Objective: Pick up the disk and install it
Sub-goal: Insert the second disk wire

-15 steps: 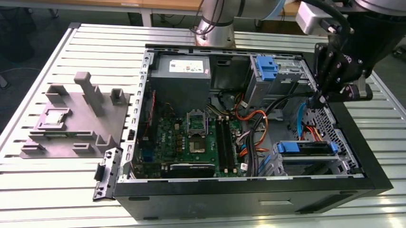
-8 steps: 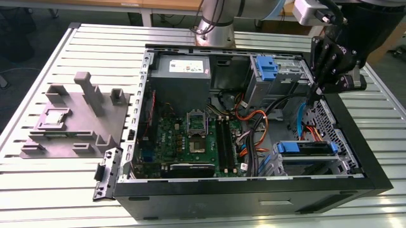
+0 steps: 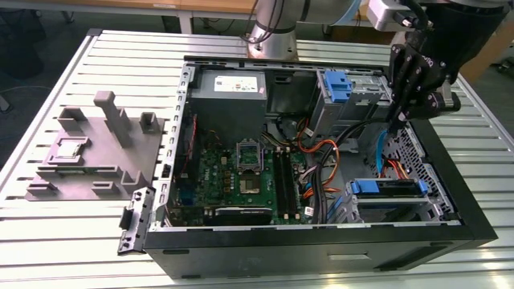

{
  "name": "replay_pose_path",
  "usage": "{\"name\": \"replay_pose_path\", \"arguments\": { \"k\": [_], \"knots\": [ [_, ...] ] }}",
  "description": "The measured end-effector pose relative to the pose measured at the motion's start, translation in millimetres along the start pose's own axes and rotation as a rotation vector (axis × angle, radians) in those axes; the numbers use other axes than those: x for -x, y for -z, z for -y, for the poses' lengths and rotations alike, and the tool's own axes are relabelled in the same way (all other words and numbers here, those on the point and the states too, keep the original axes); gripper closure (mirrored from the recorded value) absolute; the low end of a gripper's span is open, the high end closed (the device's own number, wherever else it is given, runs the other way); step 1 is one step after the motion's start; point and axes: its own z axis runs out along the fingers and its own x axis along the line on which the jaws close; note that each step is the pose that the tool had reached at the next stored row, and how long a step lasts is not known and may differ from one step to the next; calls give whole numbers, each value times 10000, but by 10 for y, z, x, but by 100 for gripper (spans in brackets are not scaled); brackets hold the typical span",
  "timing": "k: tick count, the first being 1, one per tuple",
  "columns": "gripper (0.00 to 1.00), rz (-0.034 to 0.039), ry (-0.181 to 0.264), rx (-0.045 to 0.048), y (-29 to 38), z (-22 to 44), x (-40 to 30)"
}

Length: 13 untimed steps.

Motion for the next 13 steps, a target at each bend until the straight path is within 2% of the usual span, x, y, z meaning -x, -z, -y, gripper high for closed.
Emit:
{"name": "replay_pose_path", "arguments": {
  "k": [1,4,8,9,12,13],
  "knots": [
    [76,-35,2,0,-13,-1,1],
    [76,-118,7,-2,-54,-1,3],
    [76,-366,21,-7,-84,0,5],
    [76,-390,22,-8,-98,0,5],
    [78,-399,24,-9,-152,3,8],
    [84,-399,24,-9,-170,4,9]
  ]
}}
